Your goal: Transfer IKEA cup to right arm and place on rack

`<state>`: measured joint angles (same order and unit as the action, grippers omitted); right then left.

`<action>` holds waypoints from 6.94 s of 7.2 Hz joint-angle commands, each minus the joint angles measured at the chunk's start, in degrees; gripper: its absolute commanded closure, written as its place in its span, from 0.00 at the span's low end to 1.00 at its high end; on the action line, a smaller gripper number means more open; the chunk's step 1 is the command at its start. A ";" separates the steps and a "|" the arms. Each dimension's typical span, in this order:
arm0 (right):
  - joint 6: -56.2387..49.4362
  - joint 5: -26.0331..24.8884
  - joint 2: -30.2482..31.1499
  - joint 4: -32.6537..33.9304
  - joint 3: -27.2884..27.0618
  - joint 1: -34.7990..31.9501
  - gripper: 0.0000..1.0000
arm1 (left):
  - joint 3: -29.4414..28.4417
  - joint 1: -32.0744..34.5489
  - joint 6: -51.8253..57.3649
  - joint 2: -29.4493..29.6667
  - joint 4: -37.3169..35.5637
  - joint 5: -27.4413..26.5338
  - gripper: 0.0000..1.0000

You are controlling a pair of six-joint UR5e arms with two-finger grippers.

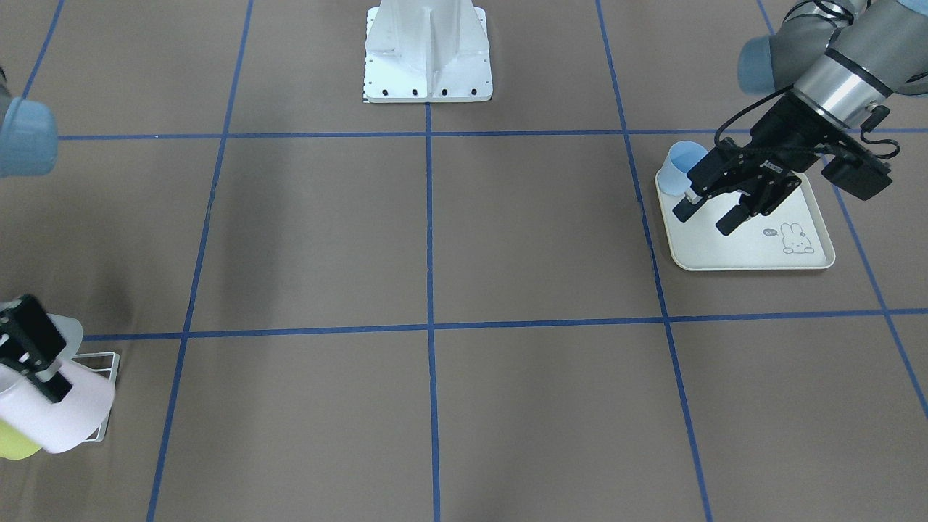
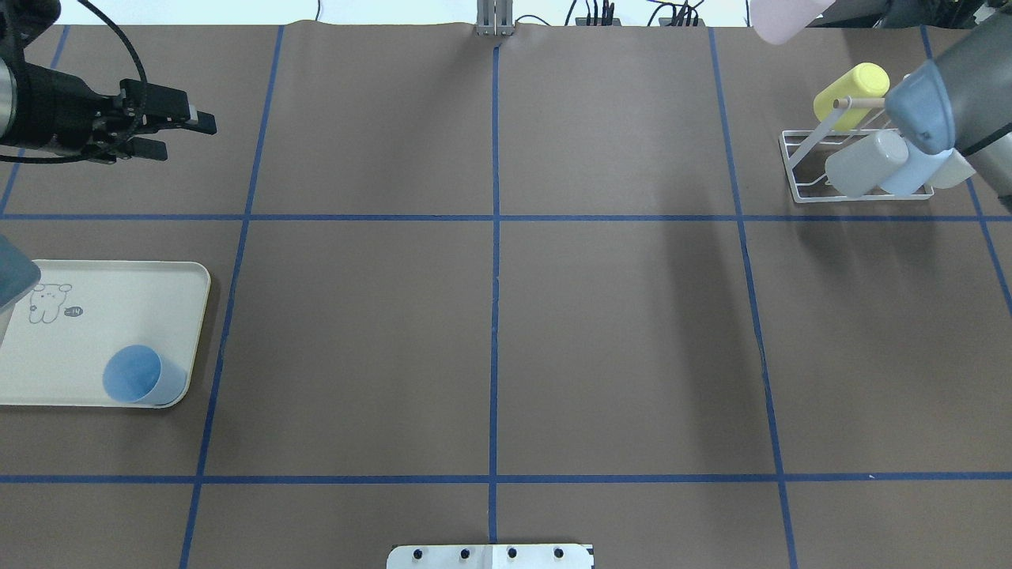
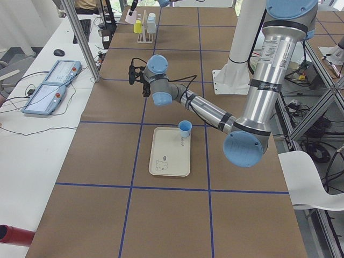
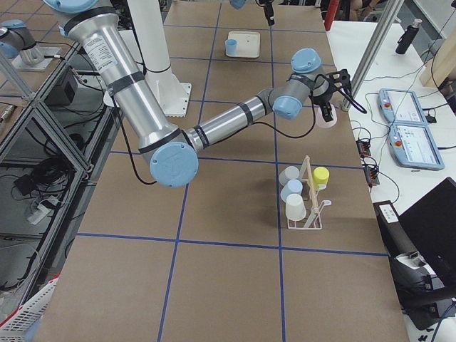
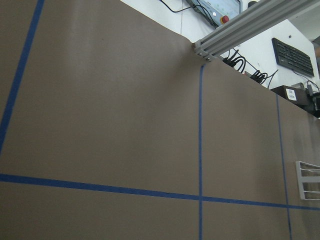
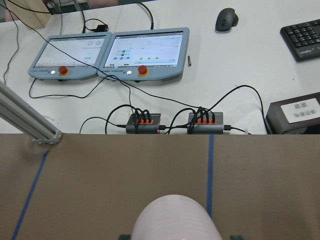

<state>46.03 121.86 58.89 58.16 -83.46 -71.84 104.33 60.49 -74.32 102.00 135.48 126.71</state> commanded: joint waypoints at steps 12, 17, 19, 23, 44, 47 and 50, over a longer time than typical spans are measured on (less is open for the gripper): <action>-30.82 7.16 1.31 12.86 15.43 -8.14 0.80 | 0.96 0.16 3.22 -1.54 -2.77 -0.41 0.00; -31.00 9.63 2.98 12.60 15.08 -6.92 0.79 | 1.31 0.16 3.13 -1.54 -2.77 -0.32 0.00; -30.91 9.45 2.90 12.60 15.16 -5.95 0.76 | 1.31 0.16 3.13 -1.54 -2.77 -0.32 0.00; -30.91 9.27 2.37 12.68 15.34 -4.19 0.34 | 1.84 0.24 2.87 -1.63 -2.77 -0.32 0.00; -18.19 19.55 20.73 12.60 -11.20 -1.83 0.01 | 8.52 -19.08 13.32 -24.05 -16.66 -3.49 0.73; -0.74 21.84 19.69 12.33 -19.08 2.12 0.02 | 10.44 -19.00 12.27 -22.99 -16.66 -3.05 1.00; 26.99 16.51 19.07 -12.45 -18.59 8.27 0.02 | 11.67 -18.48 6.84 -17.22 -16.66 -2.87 1.00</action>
<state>60.54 141.12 78.17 56.63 -102.16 -66.38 115.19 41.85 -64.82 81.86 118.81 123.73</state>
